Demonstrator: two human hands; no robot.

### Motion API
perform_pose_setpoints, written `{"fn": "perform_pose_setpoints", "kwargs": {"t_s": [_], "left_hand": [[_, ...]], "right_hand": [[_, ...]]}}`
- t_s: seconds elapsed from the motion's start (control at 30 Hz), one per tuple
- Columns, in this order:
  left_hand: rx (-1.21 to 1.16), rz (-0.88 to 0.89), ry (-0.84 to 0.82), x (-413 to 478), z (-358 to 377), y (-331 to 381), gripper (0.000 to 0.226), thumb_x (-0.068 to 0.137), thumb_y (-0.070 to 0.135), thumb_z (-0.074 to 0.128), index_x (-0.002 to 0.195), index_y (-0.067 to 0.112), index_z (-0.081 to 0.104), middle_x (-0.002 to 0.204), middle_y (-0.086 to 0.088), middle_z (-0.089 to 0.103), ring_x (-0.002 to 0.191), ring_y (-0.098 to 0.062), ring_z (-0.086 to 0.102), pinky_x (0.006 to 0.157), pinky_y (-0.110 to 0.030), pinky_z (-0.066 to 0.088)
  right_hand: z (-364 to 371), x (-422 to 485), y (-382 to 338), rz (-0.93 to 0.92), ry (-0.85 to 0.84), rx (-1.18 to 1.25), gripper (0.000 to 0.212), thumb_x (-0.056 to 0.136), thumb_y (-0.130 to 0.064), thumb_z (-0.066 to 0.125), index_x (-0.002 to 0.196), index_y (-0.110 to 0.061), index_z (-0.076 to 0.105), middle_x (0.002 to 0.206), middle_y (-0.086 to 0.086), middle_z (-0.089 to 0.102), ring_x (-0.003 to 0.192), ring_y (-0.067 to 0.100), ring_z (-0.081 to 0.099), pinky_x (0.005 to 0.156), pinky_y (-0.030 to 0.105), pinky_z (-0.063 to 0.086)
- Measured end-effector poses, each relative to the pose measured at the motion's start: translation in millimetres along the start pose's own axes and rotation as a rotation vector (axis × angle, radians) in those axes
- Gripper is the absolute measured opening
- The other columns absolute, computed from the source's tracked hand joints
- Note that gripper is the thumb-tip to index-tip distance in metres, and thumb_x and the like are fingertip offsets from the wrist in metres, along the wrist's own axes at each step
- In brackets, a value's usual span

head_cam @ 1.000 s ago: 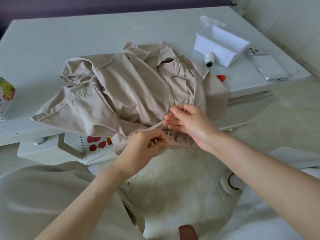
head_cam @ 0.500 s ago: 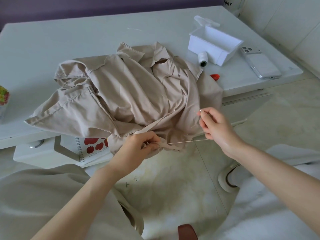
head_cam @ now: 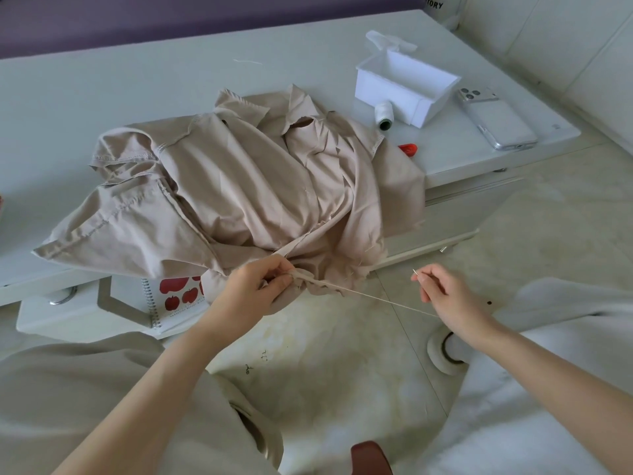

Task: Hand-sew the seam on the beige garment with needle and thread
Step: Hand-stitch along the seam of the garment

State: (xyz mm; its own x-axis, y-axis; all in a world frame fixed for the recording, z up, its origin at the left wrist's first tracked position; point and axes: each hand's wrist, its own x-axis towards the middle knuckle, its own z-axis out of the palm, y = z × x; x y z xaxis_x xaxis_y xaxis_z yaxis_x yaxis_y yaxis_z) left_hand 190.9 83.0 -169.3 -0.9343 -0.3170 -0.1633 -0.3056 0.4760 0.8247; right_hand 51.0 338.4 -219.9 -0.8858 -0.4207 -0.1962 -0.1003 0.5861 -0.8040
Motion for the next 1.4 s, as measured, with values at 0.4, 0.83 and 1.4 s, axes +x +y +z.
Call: {"fn": "perform_pose_setpoints", "kwargs": {"t_s": [0.4,0.83,1.4], "left_hand": [[-0.053,-0.059,0.004,0,-3,2,0.017,0.096,0.012,0.053,0.086,0.019,0.065,0.061,0.018,0.058,0.051,0.003,0.049,0.049,-0.010,0.040],[-0.219,-0.099,-0.008,-1,-10,11,0.024,0.095,0.016,0.054,0.078,0.027,0.068,0.072,-0.019,0.059,0.062,-0.016,0.048,0.059,-0.028,0.039],[0.063,0.043,-0.104,20,-40,18,0.014,0.080,0.013,0.069,0.081,0.026,0.065,0.071,0.008,0.061,0.063,-0.004,0.051,0.059,-0.012,0.041]], "right_hand": [[2,-11,25,0.040,0.042,-0.176,0.018,0.099,-0.012,0.042,0.089,-0.013,0.056,0.060,-0.005,0.049,0.052,0.009,0.043,0.056,0.020,0.034],[57,-9,-106,-0.264,-0.346,0.009,0.020,0.089,-0.039,0.059,0.105,-0.026,0.057,0.068,-0.020,0.048,0.062,-0.008,0.045,0.061,0.010,0.034],[45,17,-134,-0.304,-0.330,-0.120,0.027,0.092,-0.030,0.059,0.066,-0.022,0.055,0.042,-0.017,0.043,0.046,0.002,0.040,0.050,0.013,0.031]]}}
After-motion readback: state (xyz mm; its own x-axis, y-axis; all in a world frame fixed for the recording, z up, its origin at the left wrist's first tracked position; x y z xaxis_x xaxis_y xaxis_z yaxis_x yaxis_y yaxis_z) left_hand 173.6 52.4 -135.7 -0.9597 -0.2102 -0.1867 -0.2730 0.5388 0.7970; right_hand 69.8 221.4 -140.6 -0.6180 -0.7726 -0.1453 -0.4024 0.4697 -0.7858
